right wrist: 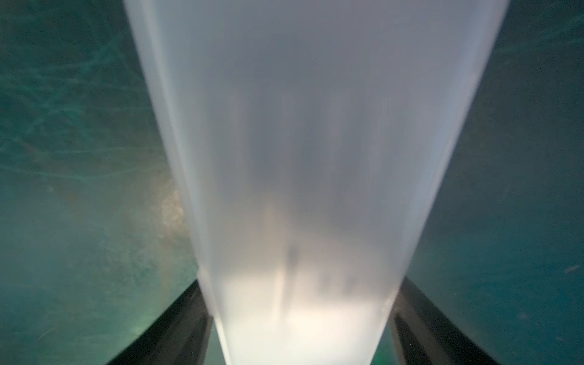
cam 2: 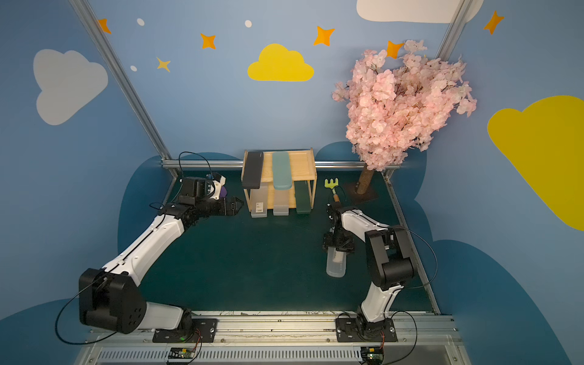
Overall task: Remove the pencil cases from the shelf
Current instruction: Place the pencil case at the center of the board.
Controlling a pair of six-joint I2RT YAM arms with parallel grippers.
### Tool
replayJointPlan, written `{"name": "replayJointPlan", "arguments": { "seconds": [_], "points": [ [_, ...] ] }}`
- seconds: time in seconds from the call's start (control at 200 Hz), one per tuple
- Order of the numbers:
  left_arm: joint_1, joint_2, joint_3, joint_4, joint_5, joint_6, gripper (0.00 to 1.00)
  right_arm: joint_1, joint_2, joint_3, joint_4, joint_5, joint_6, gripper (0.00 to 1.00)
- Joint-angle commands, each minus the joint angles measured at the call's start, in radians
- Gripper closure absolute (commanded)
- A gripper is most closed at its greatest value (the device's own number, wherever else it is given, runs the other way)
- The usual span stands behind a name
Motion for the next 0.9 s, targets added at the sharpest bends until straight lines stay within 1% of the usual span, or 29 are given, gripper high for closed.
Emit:
{"name": "replayJointPlan", "arguments": {
  "seconds": [0.0,0.13,0.23,0.375,0.521,0.716,0.896],
  "points": [
    [-0.001,-0.002,-0.007,0.002,-0.005,0.014,0.0,0.0,0.007,0.035,-0.042,-0.003,-0.066,0.3],
    [0.0,-0.009,-0.01,0.002,-0.004,0.014,0.0,-0.006,0.018,0.079,-0.059,0.009,-0.147,0.24],
    [0.002,-0.006,-0.01,0.003,-0.005,0.011,0.0,-0.01,0.042,0.118,-0.06,0.02,-0.206,0.24],
    [0.0,-0.01,-0.01,-0.006,-0.008,0.017,0.0,-0.018,0.081,0.137,-0.04,0.012,-0.255,0.25],
    [-0.002,-0.019,-0.01,-0.012,-0.02,0.024,0.0,-0.042,0.102,0.122,-0.03,0.027,-0.265,0.26],
    [0.0,-0.015,-0.009,-0.01,-0.018,0.025,0.0,-0.083,0.071,0.078,-0.009,0.029,-0.253,0.27],
    [0.0,-0.013,-0.01,-0.01,-0.012,0.022,0.0,-0.106,0.072,0.066,0.003,0.028,-0.25,0.27]
  ]
}}
